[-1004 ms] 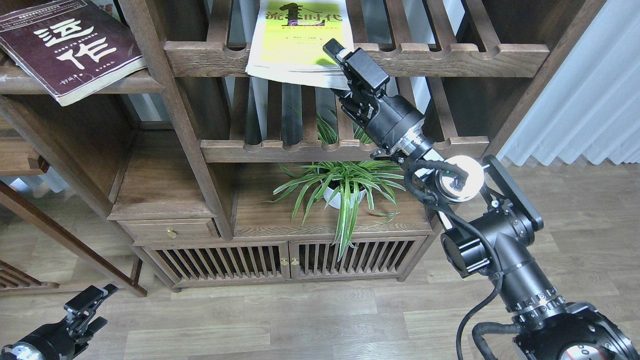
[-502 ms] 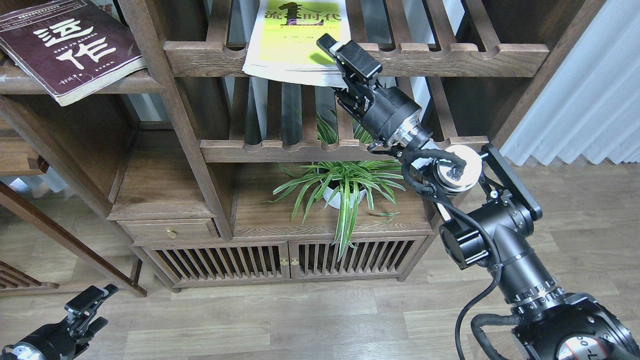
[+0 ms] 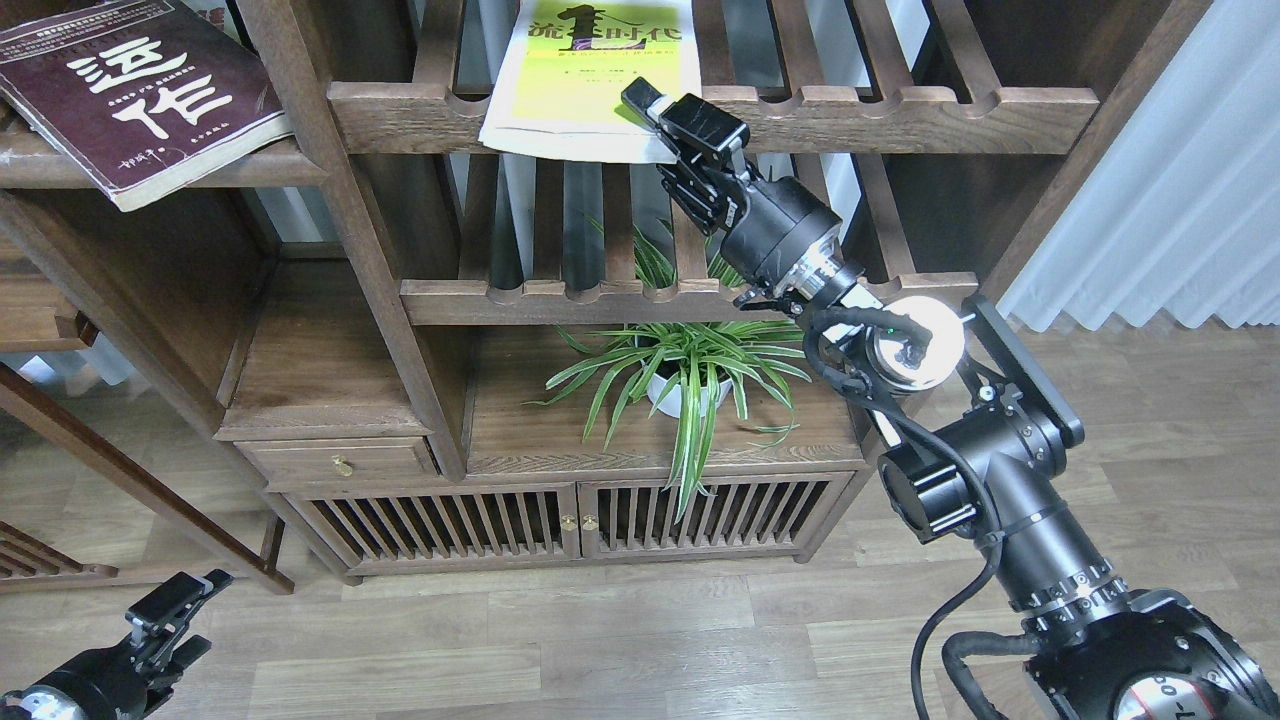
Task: Organize books on shelf
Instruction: 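Grasp the yellow-green book with the right gripper and pull it out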
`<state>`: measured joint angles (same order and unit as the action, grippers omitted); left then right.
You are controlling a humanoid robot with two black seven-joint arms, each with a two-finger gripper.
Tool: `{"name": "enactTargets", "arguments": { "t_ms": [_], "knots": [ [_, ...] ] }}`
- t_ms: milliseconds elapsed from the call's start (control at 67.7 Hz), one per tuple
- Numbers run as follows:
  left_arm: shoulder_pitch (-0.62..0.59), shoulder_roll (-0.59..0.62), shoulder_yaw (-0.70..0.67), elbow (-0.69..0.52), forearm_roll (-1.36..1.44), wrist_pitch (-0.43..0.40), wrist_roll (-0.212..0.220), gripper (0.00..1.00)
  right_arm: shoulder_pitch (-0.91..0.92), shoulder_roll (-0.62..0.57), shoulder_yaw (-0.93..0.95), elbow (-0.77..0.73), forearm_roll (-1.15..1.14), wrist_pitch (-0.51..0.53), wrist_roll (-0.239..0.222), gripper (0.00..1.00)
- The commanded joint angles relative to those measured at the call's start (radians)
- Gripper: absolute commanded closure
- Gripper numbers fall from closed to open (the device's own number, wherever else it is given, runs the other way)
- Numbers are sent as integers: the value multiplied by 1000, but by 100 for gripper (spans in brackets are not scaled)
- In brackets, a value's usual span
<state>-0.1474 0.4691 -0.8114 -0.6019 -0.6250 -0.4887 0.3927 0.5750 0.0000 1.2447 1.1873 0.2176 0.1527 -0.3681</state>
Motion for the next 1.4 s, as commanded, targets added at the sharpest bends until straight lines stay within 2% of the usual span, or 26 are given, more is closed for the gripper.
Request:
{"name": "enactTargets", "arguments": {
  "t_ms": [0, 266, 591, 768, 871, 990, 1211, 1388],
  "knots": [
    [-1, -4, 0, 1, 1, 0, 0, 1, -1, 0, 10, -6, 5, 39, -40, 96],
    [-6, -4, -12, 1, -1, 0, 0, 1, -7, -18, 32, -14, 35, 77, -72, 100],
    [-20, -15, -15, -22, -5, 0, -11, 1, -78, -132, 51, 31, 180, 179, -115, 100],
    [-92, -60, -22, -55, -5, 0, -136, 1, -129, -173, 50, 80, 273, 251, -121, 99],
    [-159, -75, -18, -65, -5, 0, -175, 1, -182, -176, 45, 130, 305, 303, -121, 99],
    [-216, -130, -20, -67, -5, 0, -176, 1, -239, -178, 30, 166, 305, 336, -121, 99],
    [-323, -190, -9, -88, -4, 0, -176, 2, -328, -178, -21, 179, 301, 336, -121, 98],
    [-342, -239, 8, -139, 7, 0, -172, 4, -397, -184, -59, 181, 296, 336, -121, 98]
  ]
}}
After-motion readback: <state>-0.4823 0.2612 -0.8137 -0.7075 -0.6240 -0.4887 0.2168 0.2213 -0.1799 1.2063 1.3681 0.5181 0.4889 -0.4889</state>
